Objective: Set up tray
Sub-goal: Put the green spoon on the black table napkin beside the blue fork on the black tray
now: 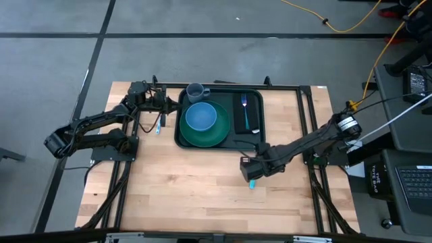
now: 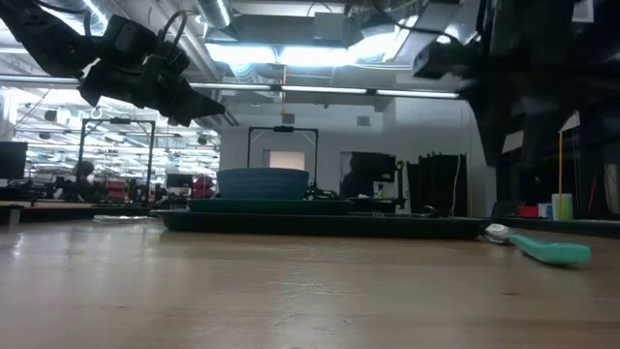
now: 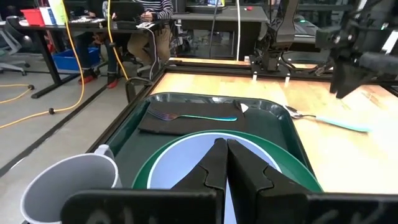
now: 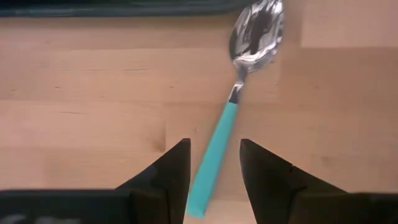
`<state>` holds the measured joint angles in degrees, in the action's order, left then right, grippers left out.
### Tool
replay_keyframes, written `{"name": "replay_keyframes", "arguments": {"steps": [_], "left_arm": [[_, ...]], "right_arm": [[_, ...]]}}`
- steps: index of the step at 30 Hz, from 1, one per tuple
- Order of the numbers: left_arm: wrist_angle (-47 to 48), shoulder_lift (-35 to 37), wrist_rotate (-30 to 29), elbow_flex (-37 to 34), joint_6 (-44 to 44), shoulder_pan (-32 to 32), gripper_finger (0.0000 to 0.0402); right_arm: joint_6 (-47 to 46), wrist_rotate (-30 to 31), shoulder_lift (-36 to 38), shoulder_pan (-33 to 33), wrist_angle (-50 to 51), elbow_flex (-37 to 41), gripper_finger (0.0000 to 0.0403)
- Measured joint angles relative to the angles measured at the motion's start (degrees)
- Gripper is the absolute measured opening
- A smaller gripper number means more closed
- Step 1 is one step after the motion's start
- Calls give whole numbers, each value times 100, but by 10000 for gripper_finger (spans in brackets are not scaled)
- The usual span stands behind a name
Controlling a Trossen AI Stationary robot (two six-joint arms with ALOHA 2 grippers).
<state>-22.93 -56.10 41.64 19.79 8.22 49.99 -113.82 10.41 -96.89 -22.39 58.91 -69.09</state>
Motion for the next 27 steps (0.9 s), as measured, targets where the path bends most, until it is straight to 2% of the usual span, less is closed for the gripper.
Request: {"name": "replay_keyframes", "arguments": {"steps": [6,10,20,27], "left_arm": [[-1,0,-1,0,1,0,3],[-3,0,-1,0,3,1,3],[-5,0,-1,0,3,-1,3],[-8,-2,-1,0,3,-1,3]], "right_arm": [[-83,-17,-4,2,-808,612,142],[-262,-297,-4,2,-985,917,142],[-295,-114,-23,9,-1022,1041,142],[-263,-105,-340,9,-1218,1041,142]]}}
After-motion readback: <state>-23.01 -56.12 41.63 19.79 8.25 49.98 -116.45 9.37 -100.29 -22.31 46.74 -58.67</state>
